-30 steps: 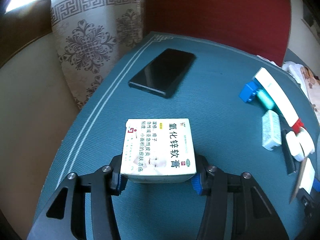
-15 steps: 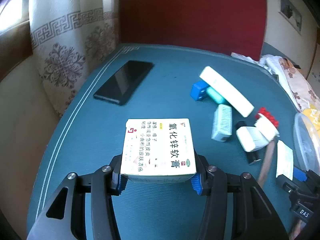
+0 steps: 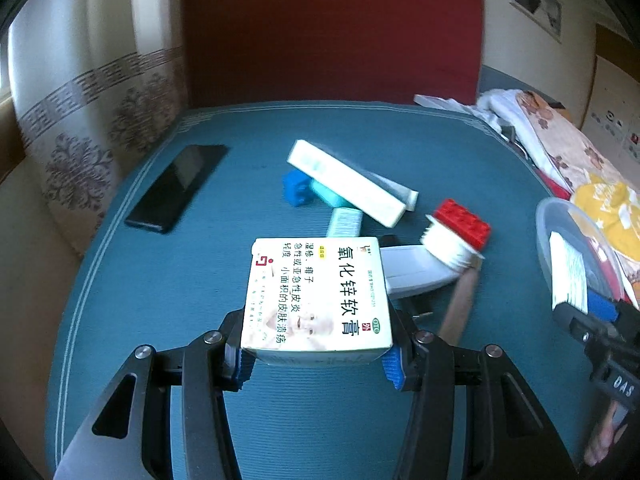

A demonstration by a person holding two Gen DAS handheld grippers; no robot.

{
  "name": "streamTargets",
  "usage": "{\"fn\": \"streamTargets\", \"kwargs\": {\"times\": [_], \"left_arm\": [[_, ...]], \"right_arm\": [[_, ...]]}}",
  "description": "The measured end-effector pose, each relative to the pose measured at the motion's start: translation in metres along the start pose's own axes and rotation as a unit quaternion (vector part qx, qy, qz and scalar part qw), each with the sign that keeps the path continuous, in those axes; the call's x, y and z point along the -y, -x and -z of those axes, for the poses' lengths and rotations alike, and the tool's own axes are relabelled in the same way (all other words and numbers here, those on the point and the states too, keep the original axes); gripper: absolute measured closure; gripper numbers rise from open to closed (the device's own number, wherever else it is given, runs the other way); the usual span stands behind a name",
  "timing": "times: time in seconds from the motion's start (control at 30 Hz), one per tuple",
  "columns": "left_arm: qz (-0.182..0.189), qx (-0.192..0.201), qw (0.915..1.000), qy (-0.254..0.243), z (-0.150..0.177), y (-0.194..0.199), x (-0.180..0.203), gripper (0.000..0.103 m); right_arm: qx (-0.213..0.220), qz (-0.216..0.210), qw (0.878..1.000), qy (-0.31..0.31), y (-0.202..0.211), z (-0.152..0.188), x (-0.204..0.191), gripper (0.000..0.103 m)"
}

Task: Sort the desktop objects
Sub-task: 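Carry both items over the clear bowl and open both tools to drop them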

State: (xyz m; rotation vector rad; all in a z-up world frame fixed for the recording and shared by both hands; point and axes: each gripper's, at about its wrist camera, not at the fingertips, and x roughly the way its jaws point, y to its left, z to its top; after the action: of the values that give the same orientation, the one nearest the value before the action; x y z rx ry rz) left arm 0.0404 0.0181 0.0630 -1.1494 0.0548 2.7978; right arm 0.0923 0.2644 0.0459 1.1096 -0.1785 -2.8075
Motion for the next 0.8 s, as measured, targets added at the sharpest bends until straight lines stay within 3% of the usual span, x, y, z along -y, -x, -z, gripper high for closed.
{"fn": "streamTargets", "kwargs": {"times": [0.43,0.8], "left_arm": [[0.045,-0.001,0.9971,-0.062,-0.010,0.000,0.086,0.049],[0.109,-0.005,0.9873,-0.115,-0.022,-0.004,0.173,0.049]], "right_arm": [[0.029,0.089,0.995,-0.027,0.030,0.004,0.090,0.040],[0.034,0.119,0.990,-0.065,0.043,0.008,0.147,0.040]]}}
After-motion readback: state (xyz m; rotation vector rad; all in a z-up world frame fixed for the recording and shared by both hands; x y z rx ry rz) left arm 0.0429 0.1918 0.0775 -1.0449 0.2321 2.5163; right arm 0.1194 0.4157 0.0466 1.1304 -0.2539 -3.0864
